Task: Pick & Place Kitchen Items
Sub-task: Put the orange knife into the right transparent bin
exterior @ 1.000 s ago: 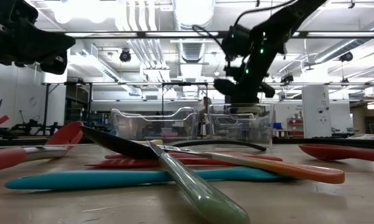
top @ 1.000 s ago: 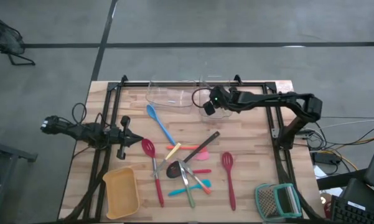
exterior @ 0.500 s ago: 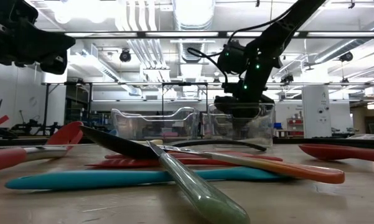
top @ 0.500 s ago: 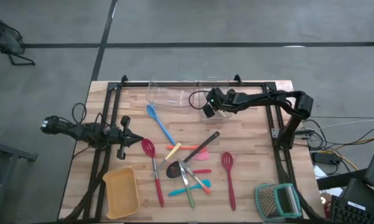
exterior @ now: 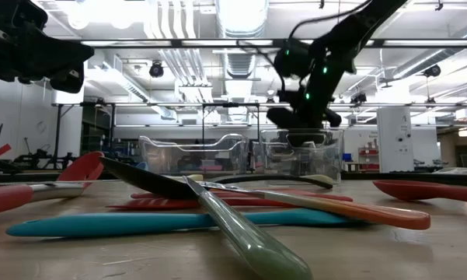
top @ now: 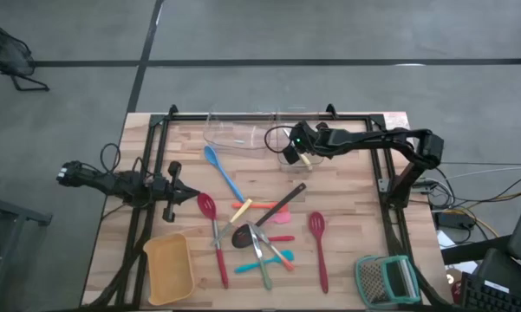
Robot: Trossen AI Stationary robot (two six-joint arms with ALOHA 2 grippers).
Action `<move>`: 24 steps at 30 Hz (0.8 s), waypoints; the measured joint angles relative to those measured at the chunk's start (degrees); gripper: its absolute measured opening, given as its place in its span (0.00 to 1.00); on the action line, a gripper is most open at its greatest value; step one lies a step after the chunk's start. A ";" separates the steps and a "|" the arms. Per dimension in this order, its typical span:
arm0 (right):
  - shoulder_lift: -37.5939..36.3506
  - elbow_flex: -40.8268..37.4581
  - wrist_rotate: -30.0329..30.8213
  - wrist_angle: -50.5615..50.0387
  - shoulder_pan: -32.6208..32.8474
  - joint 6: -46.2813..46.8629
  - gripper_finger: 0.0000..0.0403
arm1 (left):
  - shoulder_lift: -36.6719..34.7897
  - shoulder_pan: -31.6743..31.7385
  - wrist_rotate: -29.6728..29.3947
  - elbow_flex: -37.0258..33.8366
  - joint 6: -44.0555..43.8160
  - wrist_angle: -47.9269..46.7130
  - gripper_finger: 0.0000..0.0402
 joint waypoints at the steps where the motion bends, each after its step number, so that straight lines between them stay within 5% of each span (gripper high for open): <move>1: -0.74 0.00 -0.78 0.12 0.85 0.02 0.11 | 0.00 -0.02 0.00 0.00 -0.02 0.00 0.03; 15: -2.10 3.59 -2.17 -3.43 20.97 1.28 0.36 | 0.00 -0.01 0.00 0.00 -0.02 0.00 0.03; 21: -2.16 9.07 8.58 -10.80 24.72 0.25 0.48 | 0.00 0.00 0.00 0.01 -0.01 0.00 0.03; 24: -2.24 11.68 8.87 -12.15 25.83 0.07 0.53 | 0.00 0.00 0.00 0.00 0.00 0.00 0.03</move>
